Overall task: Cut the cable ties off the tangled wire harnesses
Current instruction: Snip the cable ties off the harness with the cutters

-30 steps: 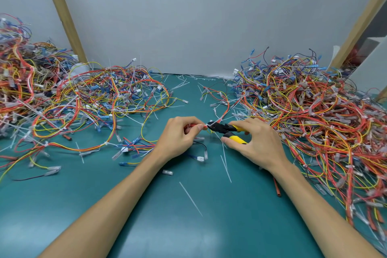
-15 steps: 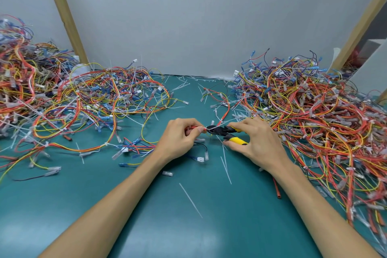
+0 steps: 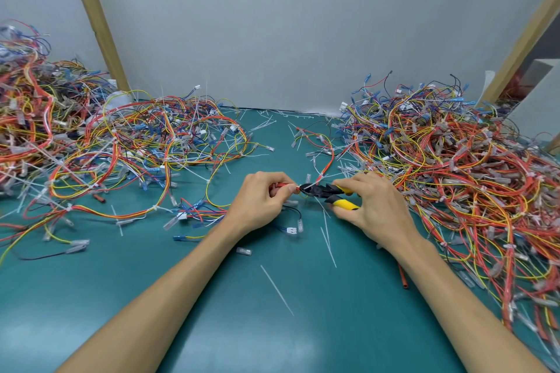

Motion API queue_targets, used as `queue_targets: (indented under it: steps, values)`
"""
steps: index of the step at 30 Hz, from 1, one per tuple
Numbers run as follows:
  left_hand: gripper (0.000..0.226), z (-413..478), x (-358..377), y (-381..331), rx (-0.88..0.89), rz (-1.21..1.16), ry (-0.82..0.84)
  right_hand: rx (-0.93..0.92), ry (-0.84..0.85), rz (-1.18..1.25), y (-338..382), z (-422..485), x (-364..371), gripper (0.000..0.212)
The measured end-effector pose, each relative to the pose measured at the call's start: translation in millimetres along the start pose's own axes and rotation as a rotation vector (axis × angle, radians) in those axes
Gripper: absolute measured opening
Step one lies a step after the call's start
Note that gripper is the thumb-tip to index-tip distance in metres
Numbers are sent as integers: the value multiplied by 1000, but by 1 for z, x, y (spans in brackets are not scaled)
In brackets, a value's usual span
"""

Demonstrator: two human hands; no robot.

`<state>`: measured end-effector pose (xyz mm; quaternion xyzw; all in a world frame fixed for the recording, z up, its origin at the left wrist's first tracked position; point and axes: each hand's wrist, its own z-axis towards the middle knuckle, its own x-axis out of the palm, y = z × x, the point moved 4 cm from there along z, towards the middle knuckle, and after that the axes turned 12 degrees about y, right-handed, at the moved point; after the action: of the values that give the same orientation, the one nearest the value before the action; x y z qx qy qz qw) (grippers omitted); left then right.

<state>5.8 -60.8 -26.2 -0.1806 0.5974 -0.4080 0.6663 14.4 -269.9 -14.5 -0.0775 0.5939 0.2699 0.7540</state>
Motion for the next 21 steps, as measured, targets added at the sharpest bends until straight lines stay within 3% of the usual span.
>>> queue_targets:
  steps: [12,18,21]
  values:
    - [16,-1,-1,-2,16,-5,-8,-15,15,-58,4,-1,-5,24]
    - [16,-1,1,-3,3,7,-59,20,200,-52,1,0,5,60]
    - [17,-1,-1,-4,14,-9,-75,38,186,-48,5,-2,4,59]
